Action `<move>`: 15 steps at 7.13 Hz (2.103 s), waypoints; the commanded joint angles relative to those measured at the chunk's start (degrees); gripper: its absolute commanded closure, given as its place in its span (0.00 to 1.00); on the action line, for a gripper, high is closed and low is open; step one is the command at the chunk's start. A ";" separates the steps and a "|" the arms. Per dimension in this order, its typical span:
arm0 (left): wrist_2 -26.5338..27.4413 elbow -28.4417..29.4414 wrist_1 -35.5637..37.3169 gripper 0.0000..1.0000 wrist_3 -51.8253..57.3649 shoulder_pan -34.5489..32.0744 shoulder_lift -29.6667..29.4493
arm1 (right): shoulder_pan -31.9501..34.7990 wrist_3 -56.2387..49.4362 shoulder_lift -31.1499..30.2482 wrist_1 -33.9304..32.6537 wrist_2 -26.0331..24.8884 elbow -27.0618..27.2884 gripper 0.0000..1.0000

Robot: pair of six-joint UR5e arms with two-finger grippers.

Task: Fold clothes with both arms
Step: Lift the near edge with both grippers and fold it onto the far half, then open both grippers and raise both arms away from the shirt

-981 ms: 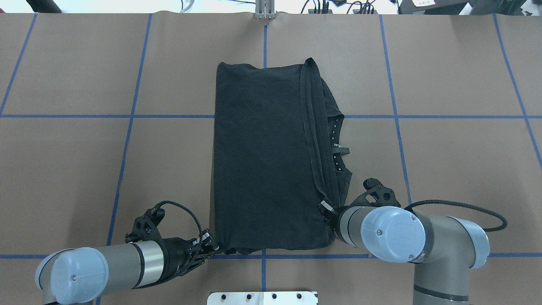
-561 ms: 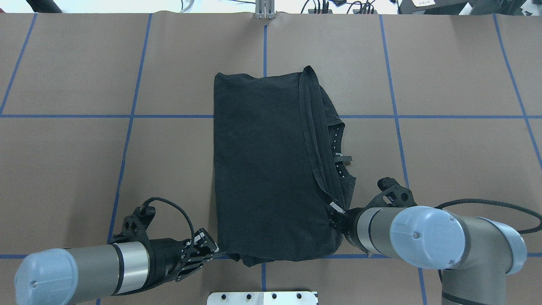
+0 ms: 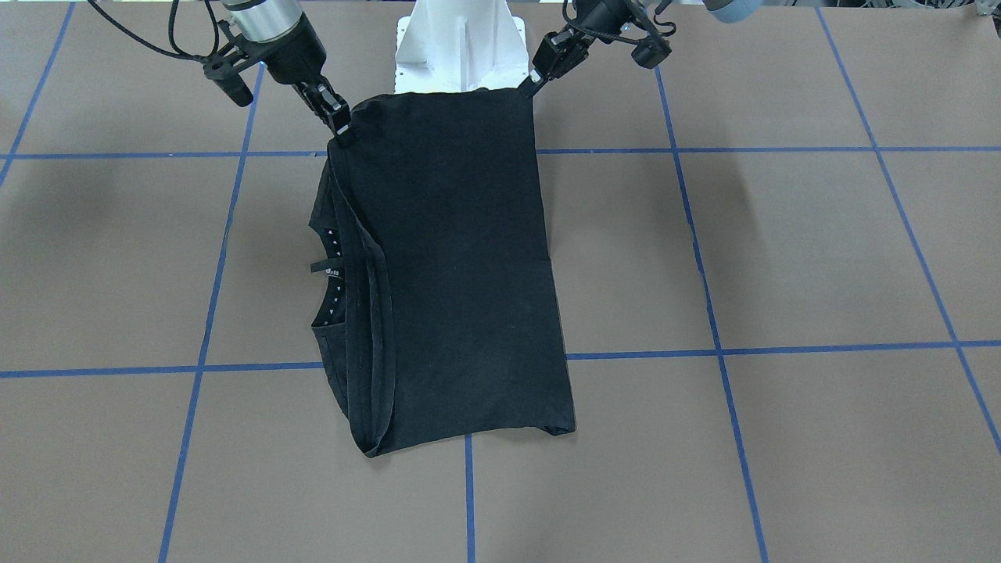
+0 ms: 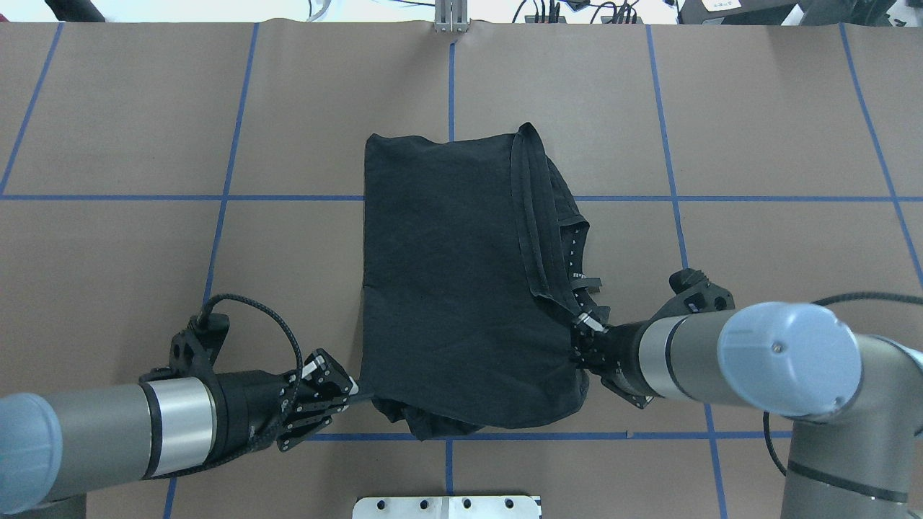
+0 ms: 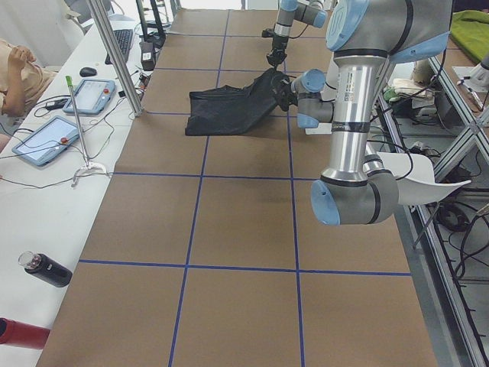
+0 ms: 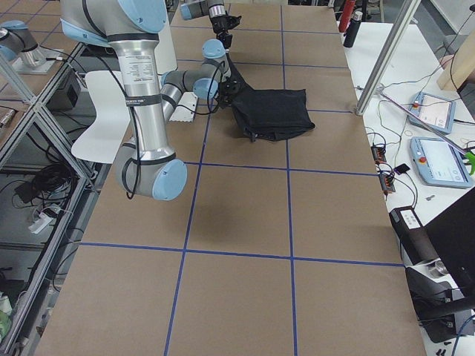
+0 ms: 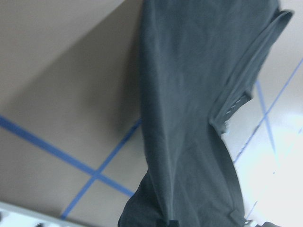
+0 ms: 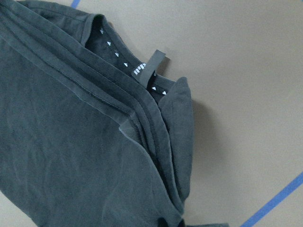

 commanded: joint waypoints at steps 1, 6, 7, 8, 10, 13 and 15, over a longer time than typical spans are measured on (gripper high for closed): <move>-3.94 6.72 2.76 1.00 5.27 -9.28 -6.36 | 6.95 -2.15 6.59 0.26 5.50 -8.31 1.00; -4.23 21.84 1.46 1.00 9.52 -17.74 -14.71 | 14.17 -10.86 16.26 0.35 9.55 -24.40 1.00; -4.14 26.92 -1.25 1.00 11.00 -19.06 -16.65 | 15.40 -12.18 20.03 1.14 10.43 -30.35 1.00; -4.14 35.67 -6.84 1.00 13.45 -20.29 -18.76 | 18.11 -15.24 24.24 7.24 12.35 -40.59 1.00; -3.79 58.17 -16.46 0.01 20.64 -25.73 -29.28 | 22.09 -24.54 35.04 18.86 16.06 -63.81 0.01; -4.67 59.58 -16.57 0.00 24.38 -29.45 -30.03 | 25.86 -32.92 38.27 19.07 15.53 -69.00 0.00; -8.06 57.22 -16.57 0.00 26.55 -30.84 -29.25 | 24.21 -32.67 33.19 18.81 14.92 -59.91 0.00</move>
